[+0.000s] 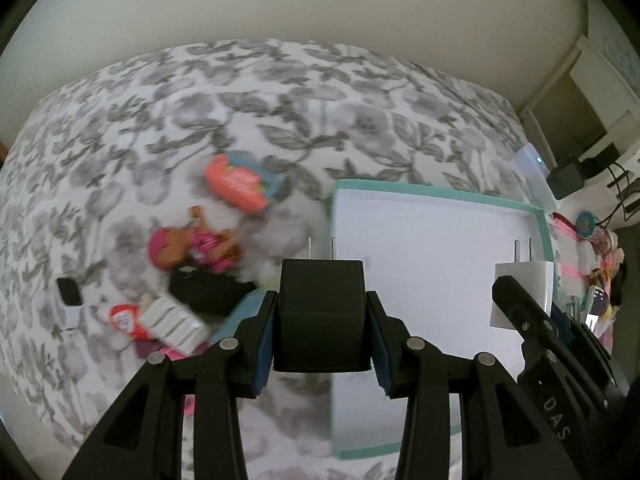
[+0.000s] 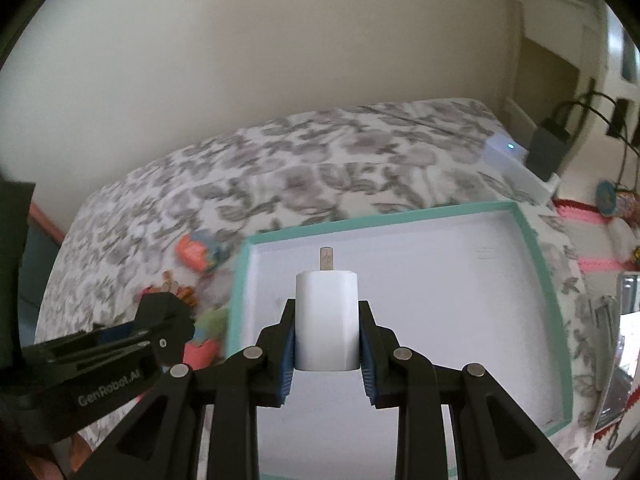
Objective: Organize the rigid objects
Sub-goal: 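Carry both chargers over the teal-rimmed tray and lower them inside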
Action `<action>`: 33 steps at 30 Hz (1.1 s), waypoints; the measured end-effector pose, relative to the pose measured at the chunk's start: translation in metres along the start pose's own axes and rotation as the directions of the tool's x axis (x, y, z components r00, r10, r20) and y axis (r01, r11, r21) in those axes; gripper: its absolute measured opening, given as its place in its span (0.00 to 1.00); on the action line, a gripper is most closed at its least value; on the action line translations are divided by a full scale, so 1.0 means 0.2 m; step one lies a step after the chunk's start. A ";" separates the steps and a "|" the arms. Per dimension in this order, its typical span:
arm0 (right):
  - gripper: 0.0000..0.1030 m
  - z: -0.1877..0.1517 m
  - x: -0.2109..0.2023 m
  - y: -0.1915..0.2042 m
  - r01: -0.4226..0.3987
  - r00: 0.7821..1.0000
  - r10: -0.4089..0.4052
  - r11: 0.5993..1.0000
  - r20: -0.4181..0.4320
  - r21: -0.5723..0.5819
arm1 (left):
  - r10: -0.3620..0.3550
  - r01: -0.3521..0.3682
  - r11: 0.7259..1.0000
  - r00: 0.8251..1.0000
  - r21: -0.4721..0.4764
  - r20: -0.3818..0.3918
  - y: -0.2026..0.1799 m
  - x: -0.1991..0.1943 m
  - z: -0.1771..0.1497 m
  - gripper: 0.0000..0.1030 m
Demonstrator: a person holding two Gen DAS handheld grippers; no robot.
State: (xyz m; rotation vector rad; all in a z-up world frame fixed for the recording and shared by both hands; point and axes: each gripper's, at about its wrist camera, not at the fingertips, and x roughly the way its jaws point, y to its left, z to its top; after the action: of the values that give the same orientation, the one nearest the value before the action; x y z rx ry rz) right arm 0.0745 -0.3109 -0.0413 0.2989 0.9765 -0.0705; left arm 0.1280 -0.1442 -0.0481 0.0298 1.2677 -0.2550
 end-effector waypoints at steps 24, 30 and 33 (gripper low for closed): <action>0.28 0.06 0.18 -0.36 0.136 0.990 -0.131 0.983 -0.052 0.122 | -0.019 0.020 0.997 1.000 0.073 -0.011 -0.29 0.26 0.09 0.42; 0.28 0.05 0.21 -0.35 0.152 0.987 -0.145 0.983 -0.074 0.106 | -0.016 0.016 0.997 1.000 0.079 -0.007 -0.29 0.26 0.08 0.42; 0.28 0.03 0.23 -0.34 0.157 0.985 -0.148 0.983 -0.091 0.098 | -0.019 0.019 0.997 1.000 0.076 -0.007 -0.28 0.26 0.08 0.42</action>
State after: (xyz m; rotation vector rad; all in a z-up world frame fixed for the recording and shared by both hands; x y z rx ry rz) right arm 0.0930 -0.3748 -0.0914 0.3250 1.0799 -0.2516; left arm 0.1456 -0.2103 -0.0860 0.0840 1.2643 -0.3195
